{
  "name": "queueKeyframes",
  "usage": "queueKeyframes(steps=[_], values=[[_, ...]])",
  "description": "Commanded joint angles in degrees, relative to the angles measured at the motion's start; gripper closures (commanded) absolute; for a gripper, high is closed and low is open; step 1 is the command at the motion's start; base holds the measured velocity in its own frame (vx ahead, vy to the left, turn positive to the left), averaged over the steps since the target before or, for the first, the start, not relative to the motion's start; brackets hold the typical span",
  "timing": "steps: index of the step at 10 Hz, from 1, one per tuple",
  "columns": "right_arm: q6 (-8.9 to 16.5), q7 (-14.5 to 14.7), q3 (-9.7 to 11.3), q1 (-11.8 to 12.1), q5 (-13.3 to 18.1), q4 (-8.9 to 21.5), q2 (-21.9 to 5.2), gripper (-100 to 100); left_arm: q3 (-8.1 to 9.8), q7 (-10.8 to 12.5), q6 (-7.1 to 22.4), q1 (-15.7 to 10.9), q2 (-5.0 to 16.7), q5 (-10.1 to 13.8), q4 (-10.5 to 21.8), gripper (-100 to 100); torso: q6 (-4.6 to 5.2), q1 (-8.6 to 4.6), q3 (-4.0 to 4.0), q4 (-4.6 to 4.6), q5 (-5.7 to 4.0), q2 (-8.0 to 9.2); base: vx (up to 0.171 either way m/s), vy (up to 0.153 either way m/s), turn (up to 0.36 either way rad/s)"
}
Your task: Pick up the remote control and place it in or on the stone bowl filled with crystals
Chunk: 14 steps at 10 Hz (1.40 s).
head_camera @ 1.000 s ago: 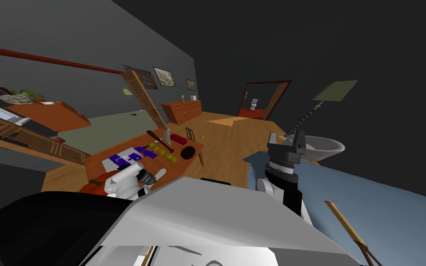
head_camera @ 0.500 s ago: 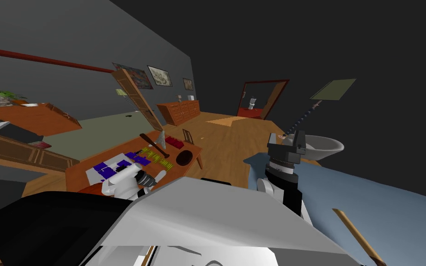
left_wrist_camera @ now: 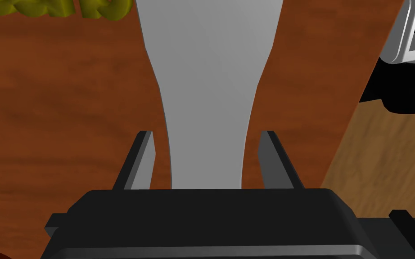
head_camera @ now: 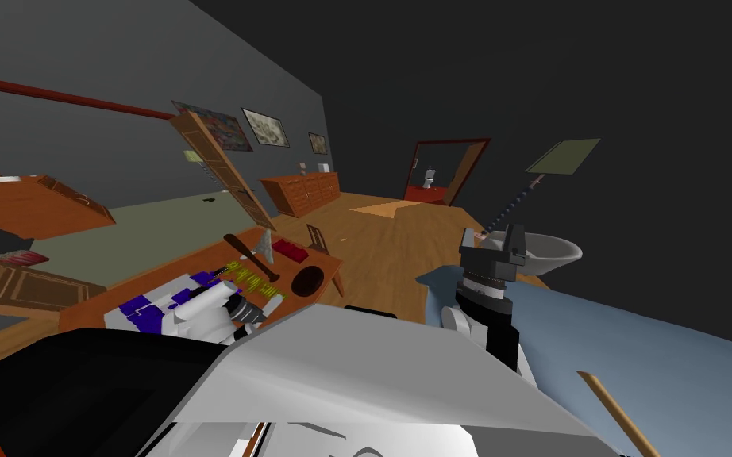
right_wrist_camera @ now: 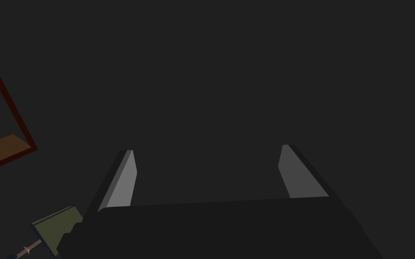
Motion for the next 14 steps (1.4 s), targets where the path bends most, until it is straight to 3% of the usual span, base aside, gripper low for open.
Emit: queueKeyframes(steps=[1, 9, 13, 14], values=[[0.0, 0.0, 0.0, 0.0, 0.0, 0.0, 0.0, 0, 0.89, 0.5, 1.9, -0.2, 0.7, -0.2, -1.3, 100, 0.0, 0.0, 0.0, 0.0, 0.0, 0.0, 0.137, -0.097, -0.06], [0.0, 0.0, 0.0, 0.0, 0.0, 0.0, 0.0, 0, 5.53, 3.3, 11.4, -0.5, 3.1, -1.2, -8.6, 100, 0.03, -0.3, -0.05, 0.0, -0.14, -0.11, 0.175, -0.097, -0.072], [0.0, 0.0, 0.0, 0.0, 0.0, 0.0, 0.0, 0, 6.4, 3.9, 14.9, -0.5, 3.5, -1.5, -10.0, 100, -0.02, -0.12, 0.15, 0.05, -0.08, 0.28, 0.1, -0.035, -0.039], [0.0, 0.0, 0.0, 0.0, 0.0, 0.0, 0.0, 0, 6.28, 3.8, 14.1, -0.6, 3.6, -1.5, -9.6, 100, -0.03, -0.09, 0.2, 0.06, -0.07, 0.36, 0.027, -0.013, -0.003]])
